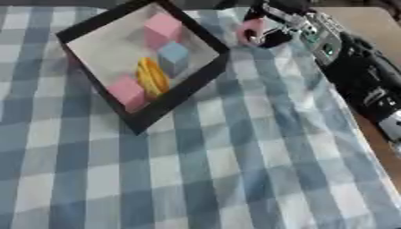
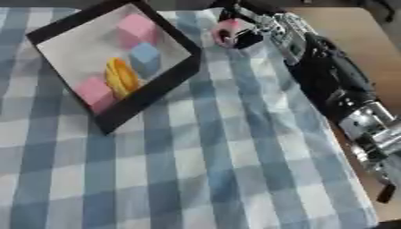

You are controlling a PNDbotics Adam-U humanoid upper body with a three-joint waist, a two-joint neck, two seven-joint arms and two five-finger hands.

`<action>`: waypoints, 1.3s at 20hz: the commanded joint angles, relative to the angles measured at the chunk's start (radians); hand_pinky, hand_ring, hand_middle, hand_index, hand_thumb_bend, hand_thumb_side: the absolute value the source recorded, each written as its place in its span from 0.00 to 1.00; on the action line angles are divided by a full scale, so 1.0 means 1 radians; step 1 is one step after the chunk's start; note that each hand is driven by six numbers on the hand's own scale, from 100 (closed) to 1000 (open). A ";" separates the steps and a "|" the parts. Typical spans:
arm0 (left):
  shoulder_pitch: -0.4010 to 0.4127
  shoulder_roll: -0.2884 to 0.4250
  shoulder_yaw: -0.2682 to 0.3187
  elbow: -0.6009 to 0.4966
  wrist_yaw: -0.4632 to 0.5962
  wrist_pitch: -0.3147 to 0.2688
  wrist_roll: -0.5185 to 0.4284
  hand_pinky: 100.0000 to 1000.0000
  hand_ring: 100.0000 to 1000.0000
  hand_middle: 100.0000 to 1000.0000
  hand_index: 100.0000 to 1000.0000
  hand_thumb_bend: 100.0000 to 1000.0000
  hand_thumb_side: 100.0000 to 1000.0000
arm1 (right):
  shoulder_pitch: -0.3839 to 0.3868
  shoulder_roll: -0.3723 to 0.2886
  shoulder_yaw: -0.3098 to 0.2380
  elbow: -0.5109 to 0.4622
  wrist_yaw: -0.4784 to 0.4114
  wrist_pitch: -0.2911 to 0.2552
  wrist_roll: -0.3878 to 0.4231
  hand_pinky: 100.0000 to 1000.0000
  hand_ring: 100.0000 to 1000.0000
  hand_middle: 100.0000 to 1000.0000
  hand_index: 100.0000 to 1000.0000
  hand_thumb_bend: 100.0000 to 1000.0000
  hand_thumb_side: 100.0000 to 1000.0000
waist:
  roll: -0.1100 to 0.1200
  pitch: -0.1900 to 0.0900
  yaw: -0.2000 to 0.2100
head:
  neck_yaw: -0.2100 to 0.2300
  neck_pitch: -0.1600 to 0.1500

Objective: Pick up objects on the table and place them in the box.

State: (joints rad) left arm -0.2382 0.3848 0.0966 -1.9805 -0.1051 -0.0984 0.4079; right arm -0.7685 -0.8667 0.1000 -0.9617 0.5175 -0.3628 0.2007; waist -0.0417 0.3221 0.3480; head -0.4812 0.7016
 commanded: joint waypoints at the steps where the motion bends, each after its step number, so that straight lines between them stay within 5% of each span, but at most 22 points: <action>1: -0.001 0.019 0.002 -0.019 -0.001 -0.001 -0.002 0.91 0.72 0.64 0.87 0.00 0.63 | -0.029 -0.045 -0.002 -0.039 -0.025 -0.002 -0.012 0.75 0.63 0.55 0.61 0.00 0.06 | 0.011 -0.028 -0.005 | 0.008 0.011; 16: 0.013 0.038 -0.001 -0.019 0.000 0.004 -0.008 0.91 0.71 0.64 0.87 0.00 0.62 | -0.104 -0.074 0.052 -0.251 -0.150 0.038 -0.025 0.75 0.61 0.53 0.60 0.00 0.00 | 0.000 -0.081 -0.032 | 0.033 0.068; 26: 0.033 0.043 0.015 -0.019 0.002 0.006 0.019 0.92 0.73 0.68 0.87 0.00 0.61 | -0.204 0.046 0.118 -0.418 -0.169 0.134 0.003 0.75 0.61 0.53 0.59 0.00 0.00 | 0.010 -0.147 -0.067 | 0.076 0.068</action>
State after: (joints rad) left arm -0.2008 0.3961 0.0984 -1.9805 -0.1053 -0.0911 0.4189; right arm -0.9508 -0.8164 0.2177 -1.3493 0.3429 -0.2376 0.2030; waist -0.0417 0.2100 0.2813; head -0.4104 0.7710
